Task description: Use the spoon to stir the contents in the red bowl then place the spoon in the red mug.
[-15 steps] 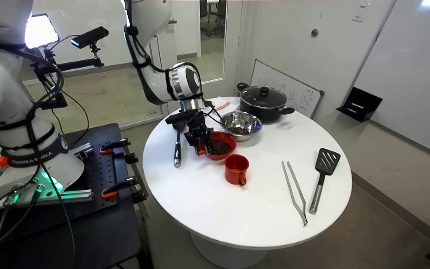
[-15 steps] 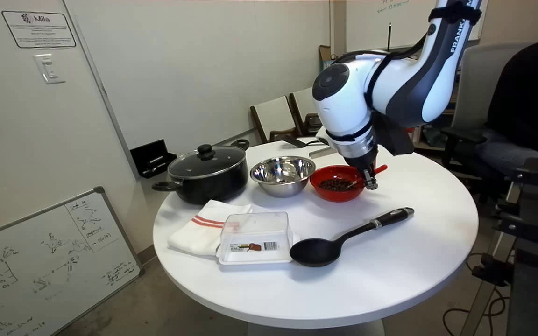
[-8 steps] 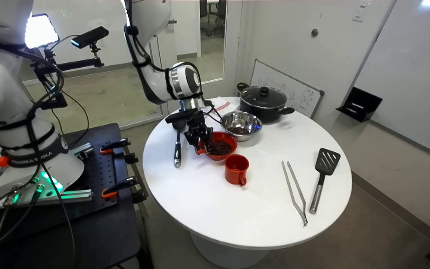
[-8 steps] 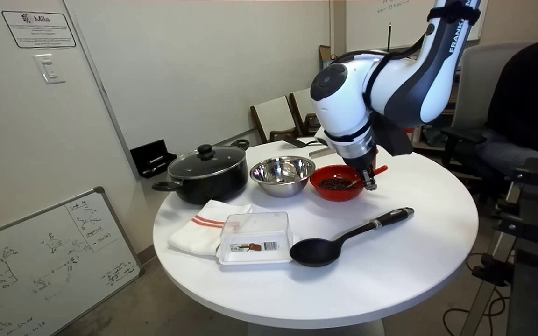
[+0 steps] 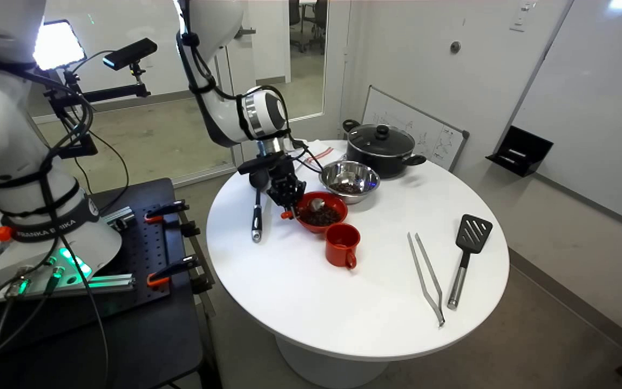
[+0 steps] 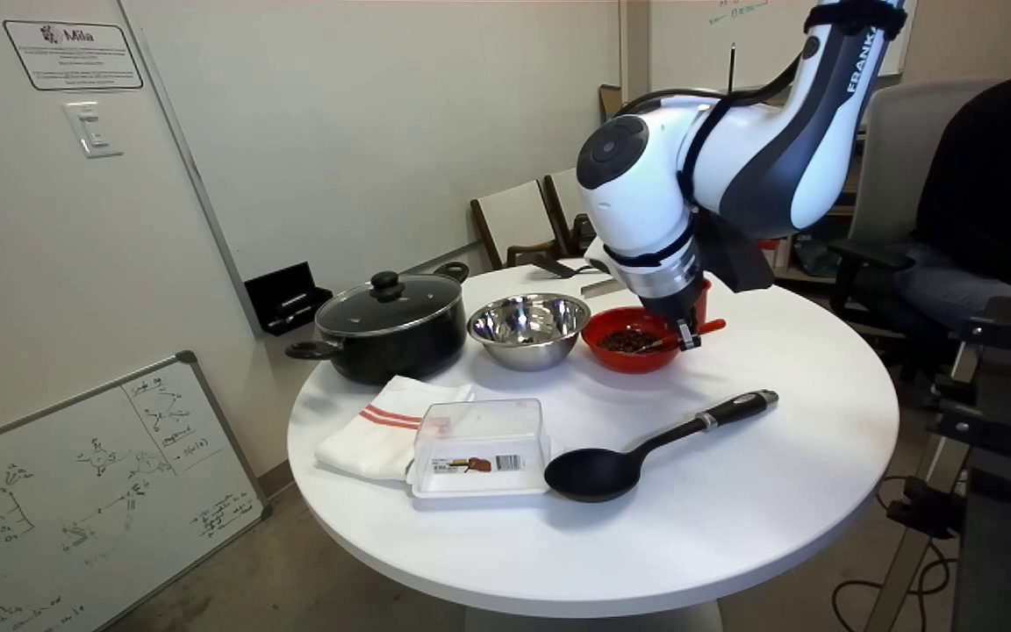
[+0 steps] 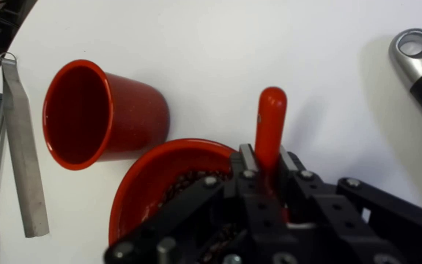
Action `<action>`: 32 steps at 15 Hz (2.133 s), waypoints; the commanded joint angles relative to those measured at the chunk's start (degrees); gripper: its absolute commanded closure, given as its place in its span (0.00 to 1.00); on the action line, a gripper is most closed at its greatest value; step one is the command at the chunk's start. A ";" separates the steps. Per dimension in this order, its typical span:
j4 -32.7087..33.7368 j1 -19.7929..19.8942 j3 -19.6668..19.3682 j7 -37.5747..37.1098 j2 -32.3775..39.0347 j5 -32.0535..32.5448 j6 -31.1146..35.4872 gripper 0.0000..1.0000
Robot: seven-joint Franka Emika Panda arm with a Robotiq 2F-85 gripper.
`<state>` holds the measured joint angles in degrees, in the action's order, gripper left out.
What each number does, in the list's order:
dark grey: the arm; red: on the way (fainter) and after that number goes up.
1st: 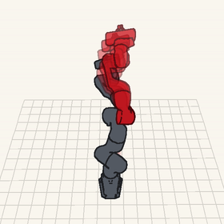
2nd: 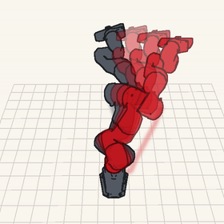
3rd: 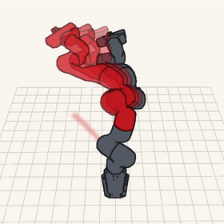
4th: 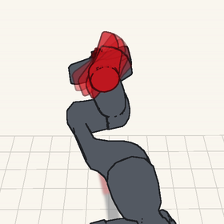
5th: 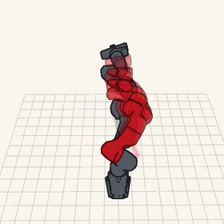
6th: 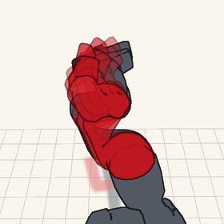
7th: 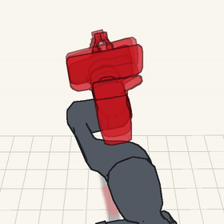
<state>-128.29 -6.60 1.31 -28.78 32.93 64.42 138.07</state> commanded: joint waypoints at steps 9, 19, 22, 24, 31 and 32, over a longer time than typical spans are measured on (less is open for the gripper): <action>-1.93 -5.14 -0.16 -7.89 -2.95 5.19 -9.66 0.96; -1.69 -4.64 3.12 -5.34 -4.04 -0.96 -19.05 0.96; -1.48 -4.44 3.41 -5.23 -4.20 -3.73 -20.40 0.96; -0.89 -3.12 3.94 -4.18 -4.35 -7.87 -18.37 0.96; 0.01 -2.74 3.18 -3.95 -5.11 -15.24 -15.40 0.96; 0.33 -1.13 3.90 -0.99 -5.10 -19.63 -14.61 0.96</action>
<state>-128.37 -9.78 4.53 -34.29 28.67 51.89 122.29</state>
